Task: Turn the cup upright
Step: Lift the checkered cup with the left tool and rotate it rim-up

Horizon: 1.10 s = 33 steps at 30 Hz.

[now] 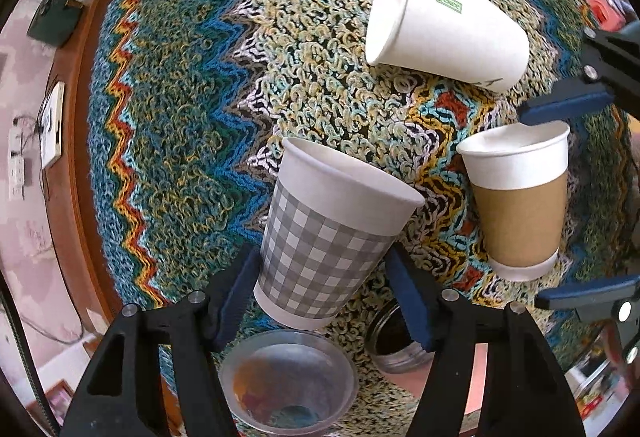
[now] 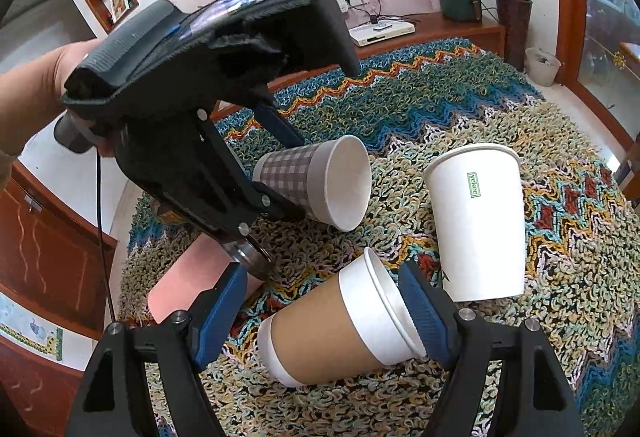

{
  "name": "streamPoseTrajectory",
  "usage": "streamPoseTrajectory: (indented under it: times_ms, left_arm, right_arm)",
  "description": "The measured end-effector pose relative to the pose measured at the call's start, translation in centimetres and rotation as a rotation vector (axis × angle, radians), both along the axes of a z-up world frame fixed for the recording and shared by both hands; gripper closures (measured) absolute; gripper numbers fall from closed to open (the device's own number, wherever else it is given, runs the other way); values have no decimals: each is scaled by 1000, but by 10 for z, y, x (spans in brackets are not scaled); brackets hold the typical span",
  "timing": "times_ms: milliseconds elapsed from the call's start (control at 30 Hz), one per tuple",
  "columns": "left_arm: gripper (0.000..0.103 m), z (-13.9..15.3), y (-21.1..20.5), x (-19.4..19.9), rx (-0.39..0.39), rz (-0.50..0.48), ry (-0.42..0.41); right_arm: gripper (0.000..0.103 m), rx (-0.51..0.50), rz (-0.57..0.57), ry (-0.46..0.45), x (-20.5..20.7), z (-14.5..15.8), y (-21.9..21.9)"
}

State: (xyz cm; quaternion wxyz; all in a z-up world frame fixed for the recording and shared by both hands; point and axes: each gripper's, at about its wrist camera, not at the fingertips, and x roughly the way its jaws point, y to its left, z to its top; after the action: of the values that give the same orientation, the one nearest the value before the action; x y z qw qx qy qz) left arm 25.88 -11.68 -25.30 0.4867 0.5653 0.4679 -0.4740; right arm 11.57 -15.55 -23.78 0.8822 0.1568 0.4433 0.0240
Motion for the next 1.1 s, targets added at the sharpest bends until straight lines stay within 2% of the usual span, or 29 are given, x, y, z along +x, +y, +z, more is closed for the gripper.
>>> streamPoseTrajectory:
  times_ms: [200,400,633,733,1100]
  left_arm:
    - [35,12,3,2,-29,138,-1]
    - [35,20,22,-11,-54,244,-37]
    - [37,36,28,-21,-140,394,-25]
    - [37,46,27,-32,-163,431,-17]
    - [38,74,28,-62,-202,506,-66]
  right_arm:
    - [25,-10,2,-16,-5,8,1]
    - [25,-12,2,-35,-10,15,-1]
    - [26,-24,18,-38,-20,24,-1]
    - [26,-36,24,-40,-25,30,-3]
    - [26,-62,64,-50,-47,43,-8]
